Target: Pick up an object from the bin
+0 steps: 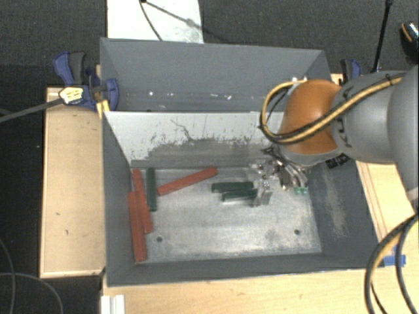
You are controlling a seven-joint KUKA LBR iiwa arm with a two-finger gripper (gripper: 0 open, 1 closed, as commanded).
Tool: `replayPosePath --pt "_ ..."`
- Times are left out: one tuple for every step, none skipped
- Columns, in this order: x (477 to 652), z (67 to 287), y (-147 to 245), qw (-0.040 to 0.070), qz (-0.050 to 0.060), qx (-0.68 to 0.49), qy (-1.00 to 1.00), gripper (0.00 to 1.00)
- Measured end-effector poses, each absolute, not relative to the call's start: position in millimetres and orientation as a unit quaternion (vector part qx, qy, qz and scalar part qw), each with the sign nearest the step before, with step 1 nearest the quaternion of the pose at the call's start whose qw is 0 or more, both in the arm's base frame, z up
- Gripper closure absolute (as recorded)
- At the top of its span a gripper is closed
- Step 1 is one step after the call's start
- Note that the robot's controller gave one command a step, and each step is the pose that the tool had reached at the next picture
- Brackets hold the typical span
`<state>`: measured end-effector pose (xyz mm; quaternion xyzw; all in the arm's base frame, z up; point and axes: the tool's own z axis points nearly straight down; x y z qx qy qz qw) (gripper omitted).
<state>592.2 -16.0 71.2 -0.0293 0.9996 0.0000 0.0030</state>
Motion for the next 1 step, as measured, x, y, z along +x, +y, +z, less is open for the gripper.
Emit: replayPosePath --pt "554.8 214.9 -42.4 0.005 -0.001 -0.016 1.000 1.00"
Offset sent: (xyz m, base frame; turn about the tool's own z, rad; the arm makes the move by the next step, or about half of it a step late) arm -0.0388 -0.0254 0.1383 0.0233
